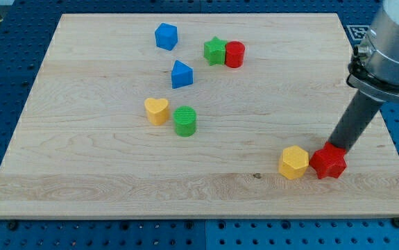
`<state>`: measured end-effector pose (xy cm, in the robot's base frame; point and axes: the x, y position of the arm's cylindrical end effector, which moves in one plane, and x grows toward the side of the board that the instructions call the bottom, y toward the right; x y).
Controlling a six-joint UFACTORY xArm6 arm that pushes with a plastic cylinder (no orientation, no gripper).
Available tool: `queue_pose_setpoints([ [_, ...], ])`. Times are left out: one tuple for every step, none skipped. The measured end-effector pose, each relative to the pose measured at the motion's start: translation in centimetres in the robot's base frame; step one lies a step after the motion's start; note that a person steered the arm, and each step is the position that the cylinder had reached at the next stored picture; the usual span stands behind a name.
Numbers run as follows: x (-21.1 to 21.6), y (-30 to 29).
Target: Place the yellow hexagon at the bottom right corner of the board
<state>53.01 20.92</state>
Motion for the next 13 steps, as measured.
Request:
queue_pose_setpoints([
  [0.1, 0.3],
  [-1.9, -2.6],
  [-4.9, -6.5],
  [-5.8, -9.2],
  [-4.0, -9.4],
  [-1.3, -9.4],
  [2.0, -9.4],
  [3.0, -9.4],
  [3.0, -9.4],
  [3.0, -11.1],
  [3.3, -13.0],
  [3.8, -13.0],
  [4.7, -13.0],
])
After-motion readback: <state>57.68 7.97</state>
